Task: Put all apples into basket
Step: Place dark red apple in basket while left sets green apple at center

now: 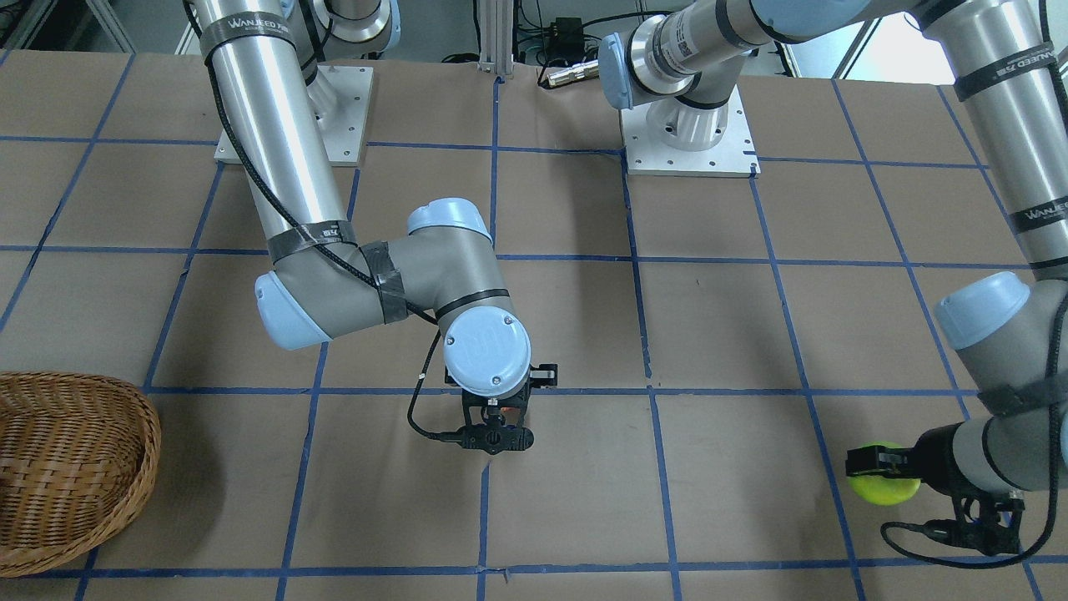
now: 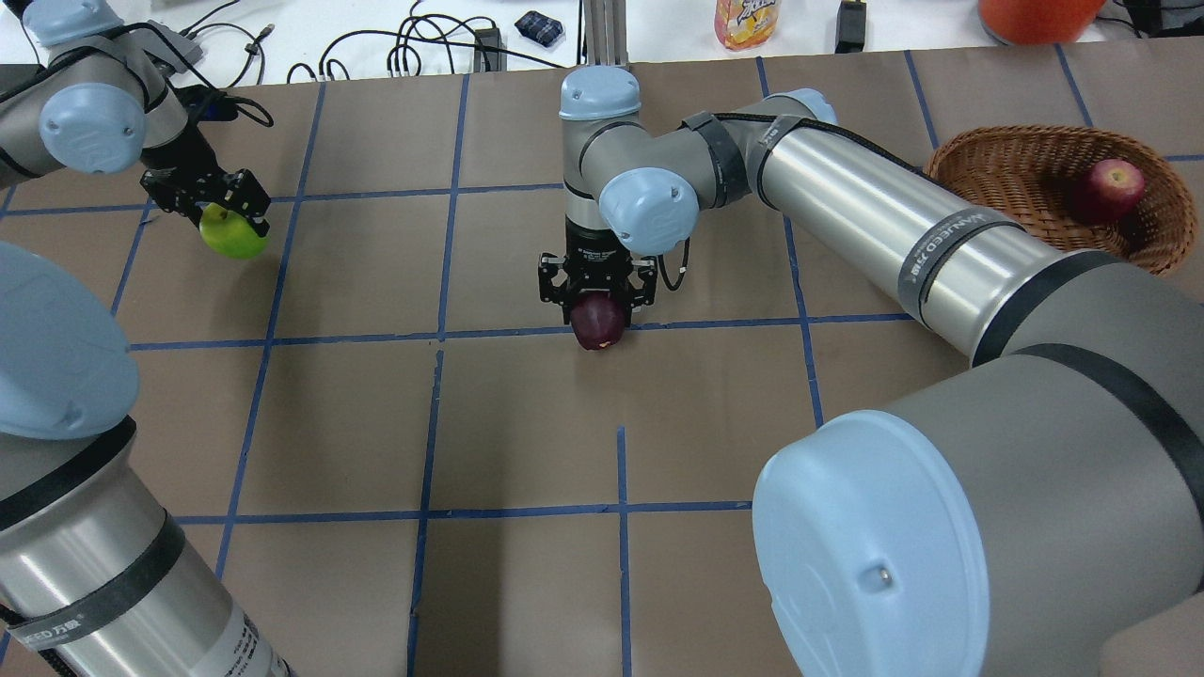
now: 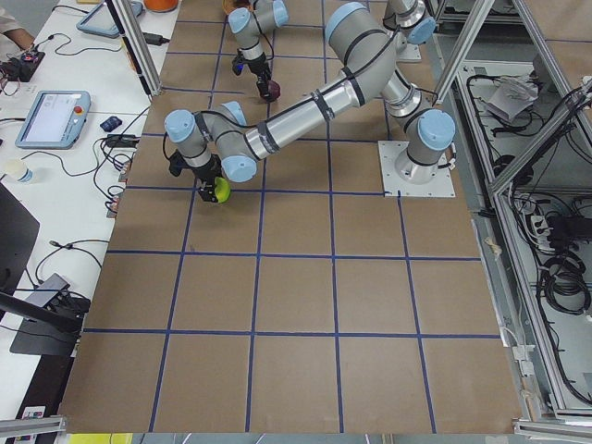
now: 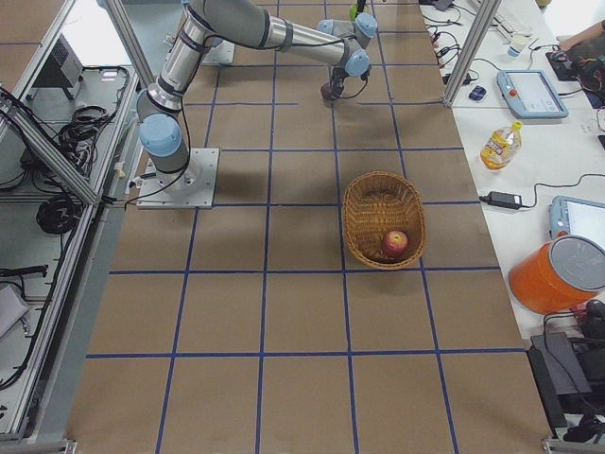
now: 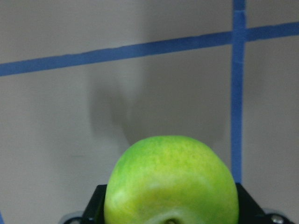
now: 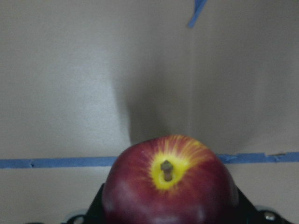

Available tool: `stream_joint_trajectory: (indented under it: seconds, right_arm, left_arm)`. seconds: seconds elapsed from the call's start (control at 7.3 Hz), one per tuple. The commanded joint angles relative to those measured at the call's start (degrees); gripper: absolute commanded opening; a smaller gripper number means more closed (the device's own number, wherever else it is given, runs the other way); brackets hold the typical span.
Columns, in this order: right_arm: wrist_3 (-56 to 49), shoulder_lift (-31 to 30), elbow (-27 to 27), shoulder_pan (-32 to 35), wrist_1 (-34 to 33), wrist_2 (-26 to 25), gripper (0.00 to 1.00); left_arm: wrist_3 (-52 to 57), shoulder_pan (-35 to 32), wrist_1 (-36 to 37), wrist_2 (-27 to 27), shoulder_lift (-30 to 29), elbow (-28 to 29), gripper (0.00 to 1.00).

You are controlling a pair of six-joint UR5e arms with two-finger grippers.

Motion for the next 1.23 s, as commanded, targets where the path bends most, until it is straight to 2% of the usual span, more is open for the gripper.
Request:
stream_joint_trajectory:
  seconds: [0.0, 0.14, 0.27, 0.55, 0.69, 0.96, 1.1]
  right_arm:
    - [-1.1, -4.8, -0.2, -5.3, 3.4, -3.1, 0.0]
    - [-2.6, -7.7, -0.2, -11.3, 6.6, -3.7, 0.0]
    - [-7.7, -9.3, 0.2, -18.3, 7.3, -8.3, 0.0]
    - [-20.1, -11.0, -0.1, -27.8, 8.0, -10.3, 0.0]
    - [-24.9, -10.9, 0.4, -31.5, 7.4, -10.3, 0.0]
    - [-32.3, -10.2, 0.3, -34.1, 6.3, -10.6, 0.0]
    - [-33.3, -8.6, 0.2, -35.4, 2.3, -13.8, 0.0]
  left_arm:
    - [-8.4, -5.5, -4.8, -3.8, 2.7, -1.9, 0.24]
    - [-13.4, -8.0, -4.5, -3.9, 3.7, -3.1, 0.24]
    - [-18.2, -11.5, -3.9, -3.8, 4.1, -3.9, 0.24]
    - [-31.1, -19.9, -3.0, -3.9, 4.1, -3.3, 0.24]
    - [-39.2, -24.8, -0.6, -4.2, 3.4, -3.3, 0.24]
    - [-46.4, -34.8, 2.0, -3.9, 4.2, -4.4, 0.24]
    - [-50.7, -36.3, 6.2, -4.1, 2.2, -5.5, 0.24]
